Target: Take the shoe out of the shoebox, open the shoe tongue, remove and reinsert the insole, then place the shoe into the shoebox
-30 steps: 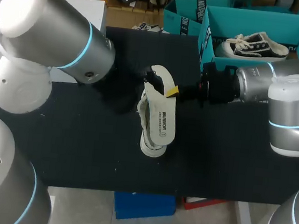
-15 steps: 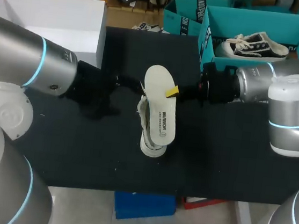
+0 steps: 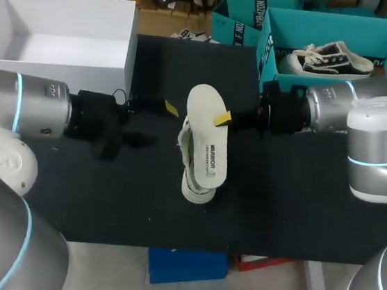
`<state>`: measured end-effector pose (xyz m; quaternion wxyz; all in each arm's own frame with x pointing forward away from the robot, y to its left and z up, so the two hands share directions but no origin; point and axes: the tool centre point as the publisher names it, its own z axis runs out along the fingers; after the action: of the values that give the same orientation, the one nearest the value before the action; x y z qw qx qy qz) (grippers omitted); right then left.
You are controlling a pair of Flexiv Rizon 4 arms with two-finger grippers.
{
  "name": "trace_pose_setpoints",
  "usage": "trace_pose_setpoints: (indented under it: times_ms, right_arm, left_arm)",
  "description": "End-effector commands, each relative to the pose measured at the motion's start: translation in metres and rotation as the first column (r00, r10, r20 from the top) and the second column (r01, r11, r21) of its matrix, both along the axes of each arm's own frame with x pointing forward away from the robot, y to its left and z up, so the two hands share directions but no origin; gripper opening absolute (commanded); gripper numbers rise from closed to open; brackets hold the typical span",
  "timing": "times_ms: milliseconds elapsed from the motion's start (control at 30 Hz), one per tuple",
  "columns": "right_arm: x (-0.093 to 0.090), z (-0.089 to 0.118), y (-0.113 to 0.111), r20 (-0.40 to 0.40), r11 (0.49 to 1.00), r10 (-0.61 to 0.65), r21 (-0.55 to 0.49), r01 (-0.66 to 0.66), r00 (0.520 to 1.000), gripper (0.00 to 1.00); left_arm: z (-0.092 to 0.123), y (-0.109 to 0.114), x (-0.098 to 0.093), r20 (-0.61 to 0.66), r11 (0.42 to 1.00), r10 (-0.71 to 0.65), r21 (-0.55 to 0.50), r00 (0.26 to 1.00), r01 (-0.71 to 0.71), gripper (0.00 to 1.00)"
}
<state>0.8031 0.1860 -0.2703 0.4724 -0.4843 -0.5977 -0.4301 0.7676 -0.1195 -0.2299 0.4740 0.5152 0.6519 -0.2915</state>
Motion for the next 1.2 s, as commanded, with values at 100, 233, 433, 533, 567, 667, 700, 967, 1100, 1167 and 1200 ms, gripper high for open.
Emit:
trace_pose_setpoints:
  times_ms: [100,233,433,533,567,667,700,967,1100,1167,1200]
  right_arm:
    - [0.0,0.0,0.001,-0.001,1.0,-0.001,-0.001,0.001,1.0,0.0]
    - [0.0,0.0,0.001,-0.001,1.0,-0.001,-0.001,0.001,1.0,0.0]
    - [0.0,0.0,0.001,-0.001,1.0,-0.001,-0.001,0.001,1.0,0.0]
    - [0.0,0.0,0.001,-0.001,1.0,-0.001,-0.001,0.001,1.0,0.0]
    - [0.0,0.0,0.001,-0.001,1.0,-0.001,-0.001,0.001,1.0,0.0]
    - [0.0,0.0,0.001,-0.001,1.0,-0.001,-0.001,0.001,1.0,0.0]
    - [0.0,0.0,0.001,-0.001,1.0,-0.001,-0.001,0.001,1.0,0.0]
    - [0.0,0.0,0.001,-0.001,1.0,-0.001,-0.001,0.001,1.0,0.0]
    - [0.0,0.0,0.001,-0.001,1.0,-0.001,-0.001,0.001,1.0,0.0]
    - [0.0,0.0,0.001,-0.001,1.0,-0.001,-0.001,0.001,1.0,0.0]
    - [0.0,0.0,0.001,-0.001,1.0,-0.001,-0.001,0.001,1.0,0.0]
  left_arm:
    - [-0.004,0.002,-0.004,0.102,0.958,-0.012,-0.285,0.995,0.041,1.0]
    - [-0.004,0.002,-0.004,0.102,0.958,-0.012,-0.285,0.995,0.041,1.0]
    - [-0.004,0.002,-0.004,0.102,0.958,-0.012,-0.285,0.995,0.041,1.0]
    - [-0.009,-0.002,-0.004,0.086,0.951,-0.008,-0.307,0.996,0.035,1.0]
    - [-0.011,-0.003,-0.004,0.067,0.939,-0.007,-0.343,0.998,0.03,1.0]
    - [-0.02,-0.006,-0.005,0.028,0.929,0.0,-0.37,1.0,0.011,1.0]
    - [-0.022,-0.007,-0.005,0.017,0.923,0.005,-0.385,1.0,0.002,1.0]
    - [-0.025,-0.011,-0.002,0.024,0.917,0.034,-0.399,0.999,-0.021,1.0]
    - [-0.025,-0.013,0.008,0.024,0.906,0.026,-0.422,0.999,-0.013,1.0]
    - [-0.025,-0.014,0.013,0.009,0.892,0.023,-0.452,1.0,-0.016,1.0]
    - [-0.026,-0.015,0.017,0.018,0.901,0.025,-0.434,1.0,-0.015,1.0]
